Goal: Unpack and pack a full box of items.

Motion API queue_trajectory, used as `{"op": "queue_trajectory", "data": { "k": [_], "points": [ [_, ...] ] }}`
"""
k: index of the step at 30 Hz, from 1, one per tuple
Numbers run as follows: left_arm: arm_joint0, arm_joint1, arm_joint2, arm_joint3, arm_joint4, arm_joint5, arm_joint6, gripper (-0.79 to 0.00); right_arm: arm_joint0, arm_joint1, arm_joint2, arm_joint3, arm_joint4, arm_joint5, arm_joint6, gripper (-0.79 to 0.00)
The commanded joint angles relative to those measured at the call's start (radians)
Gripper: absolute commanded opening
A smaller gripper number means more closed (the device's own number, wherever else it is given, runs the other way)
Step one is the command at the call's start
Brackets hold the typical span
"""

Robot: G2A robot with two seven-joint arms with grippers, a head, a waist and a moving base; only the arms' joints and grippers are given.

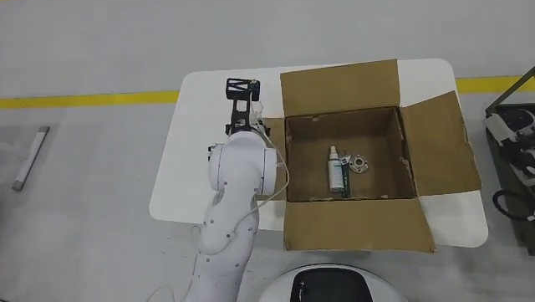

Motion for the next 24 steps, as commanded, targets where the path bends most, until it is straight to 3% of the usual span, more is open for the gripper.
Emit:
{"op": "queue_trajectory", "data": {
  "k": [1, 3, 4, 5, 12, 19, 24],
  "points": [
    [0.0, 0.002, -0.016, -0.023, -0.002, -0.012, 0.053, -0.785, 0.001, 0.0, -0.003, 0.002, -0.002, 0.0, 0.001, -0.271],
    [0.001, 0.007, -0.056, -0.017, 0.035, -0.019, 0.069, -0.785, 0.002, 0.0, -0.011, 0.003, -0.001, 0.0, 0.004, -0.139],
    [-0.001, 0.008, -0.072, -0.02, 0.041, -0.02, 0.073, -0.785, 0.003, 0.0, -0.015, 0.004, -0.001, -0.001, 0.006, -0.022],
    [-0.005, 0.009, -0.091, -0.027, 0.041, -0.022, 0.07, -0.785, 0.005, 0.0, -0.018, 0.007, -0.003, -0.001, 0.007, 0.0],
    [-0.01, 0.021, -0.176, -0.042, 0.128, -0.082, 0.058, -0.785, 0.009, -0.001, -0.035, 0.026, -0.002, 0.002, 0.011, 0.0],
    [0.073, 0.031, -0.181, 0.019, 0.204, -0.205, 0.039, -0.785, 0.012, -0.001, -0.038, 0.029, -0.002, 0.002, 0.02, 0.0],
    [0.132, 0.034, -0.196, 0.072, 0.237, -0.224, 0.012, -0.785, 0.019, 0.0, -0.039, 0.033, -0.002, 0.002, 0.028, 0.0]
  ]
}}
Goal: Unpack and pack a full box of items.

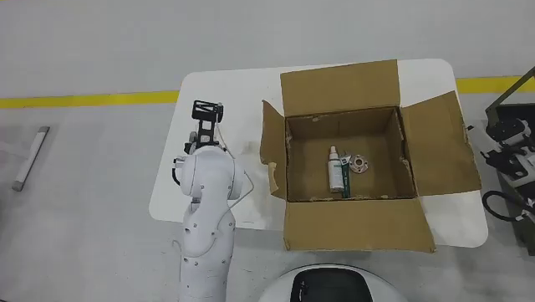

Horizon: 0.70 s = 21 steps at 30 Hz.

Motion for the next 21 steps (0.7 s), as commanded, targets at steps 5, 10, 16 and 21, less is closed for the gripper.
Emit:
{"op": "queue_trajectory", "data": {
  "k": [5, 10, 16, 21],
  "points": [
    [0.068, 0.003, 0.0, 0.103, 0.053, 0.021, 0.026, -0.785, 0.013, 0.001, -0.013, 0.005, 0.0, -0.002, 0.014, 0.0],
    [0.084, 0.0, -0.012, 0.169, 0.025, 0.063, 0.052, -0.785, 0.022, 0.002, -0.02, 0.009, -0.004, -0.001, 0.019, 0.0],
    [0.069, -0.007, -0.001, 0.261, 0.003, 0.086, 0.049, -0.785, 0.027, 0.003, -0.023, 0.016, -0.005, -0.001, 0.024, 0.0],
    [0.051, -0.012, 0.011, 0.323, -0.002, 0.103, 0.056, -0.785, 0.025, 0.003, -0.019, 0.018, -0.003, 0.0, 0.027, 0.0]
  ]
}}
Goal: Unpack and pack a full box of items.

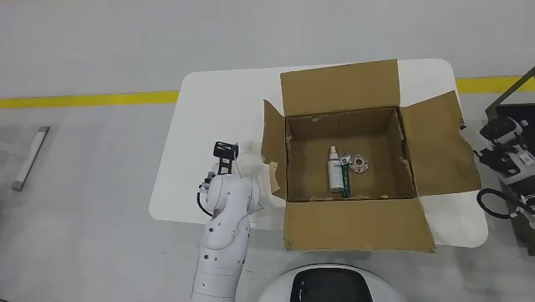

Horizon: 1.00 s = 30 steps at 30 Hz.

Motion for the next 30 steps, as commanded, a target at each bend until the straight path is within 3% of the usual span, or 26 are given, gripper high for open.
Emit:
{"op": "queue_trajectory", "data": {
  "k": [1, 3, 4, 14, 15, 16, 17, 18, 24, 30],
  "points": [
    [-0.005, -0.002, 0.005, 0.011, -0.012, 0.0, -0.002, -0.736, -0.001, 0.0, 0.002, 0.0, -0.001, -0.001, 0.002, 0.0],
    [-0.01, -0.004, 0.009, 0.023, -0.013, 0.0, -0.002, -0.271, -0.001, 0.001, 0.003, 0.0, -0.002, -0.001, 0.005, 0.0],
    [-0.013, -0.005, 0.011, 0.026, -0.015, -0.001, -0.002, 0.0, -0.001, 0.001, 0.003, 0.0, -0.002, -0.001, 0.005, 0.0],
    [-0.023, -0.009, 0.006, 0.002, -0.043, -0.007, -0.035, 0.0, 0.021, 0.005, -0.002, -0.023, -0.056, 0.0, 0.021, 0.0],
    [-0.021, -0.01, 0.006, -0.011, -0.051, -0.012, -0.036, 0.0, 0.026, 0.005, -0.009, -0.03, -0.049, 0.008, 0.018, -0.286],
    [-0.019, -0.01, 0.007, -0.023, -0.049, -0.021, -0.036, 0.0, 0.032, 0.005, -0.016, -0.042, -0.053, 0.01, 0.024, -0.511],
    [-0.015, -0.009, 0.005, -0.033, -0.045, -0.025, -0.036, 0.0, 0.039, 0.007, -0.026, -0.055, -0.064, 0.008, 0.034, -0.696],
    [-0.012, -0.009, 0.002, -0.045, -0.046, -0.024, -0.037, 0.0, 0.048, 0.008, -0.043, -0.069, -0.074, 0.003, 0.049, -0.785],
    [-0.006, -0.011, 0.003, -0.106, -0.057, -0.007, -0.025, 0.0, 0.125, 0.013, -0.203, -0.094, -0.201, 0.066, 0.143, -0.785],
    [-0.006, -0.011, 0.003, -0.106, -0.057, -0.007, -0.025, 0.0, 0.22, 0.011, -0.408, -0.04, -0.404, 0.174, 0.196, -0.785]
  ]
}}
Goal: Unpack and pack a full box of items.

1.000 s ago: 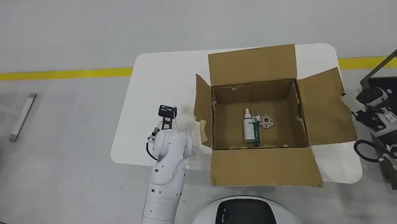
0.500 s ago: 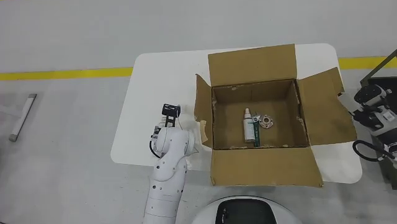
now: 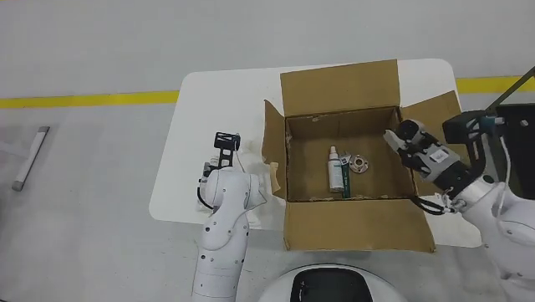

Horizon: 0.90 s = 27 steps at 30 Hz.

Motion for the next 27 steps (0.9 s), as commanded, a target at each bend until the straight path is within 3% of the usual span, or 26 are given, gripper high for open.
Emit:
{"op": "queue_trajectory", "data": {
  "k": [1, 13, 18, 21, 27],
  "points": [
    [0.0, 0.0, 0.0, 0.0, 0.0, 0.0, 0.0, 0.0, 0.022, 0.0, -0.055, 0.015, -0.097, 0.028, 0.009, -0.785],
    [0.0, 0.0, 0.0, 0.0, 0.0, 0.0, 0.0, 0.0, 0.021, -0.001, -0.056, 0.008, -0.078, 0.026, -0.006, -0.785],
    [0.0, 0.0, 0.0, 0.0, 0.0, 0.0, 0.0, 0.0, 0.011, 0.0, -0.04, -0.045, -0.15, 0.111, 0.035, -0.785],
    [0.0, 0.0, 0.0, 0.0, 0.0, 0.0, 0.0, 0.0, 0.051, -0.004, -0.112, -0.018, -0.194, 0.203, 0.118, -0.785],
    [0.0, 0.0, 0.0, 0.0, 0.0, 0.0, 0.0, 0.0, 0.245, -0.025, -0.366, 0.129, -0.373, 0.33, 0.277, -0.785]
  ]
}}
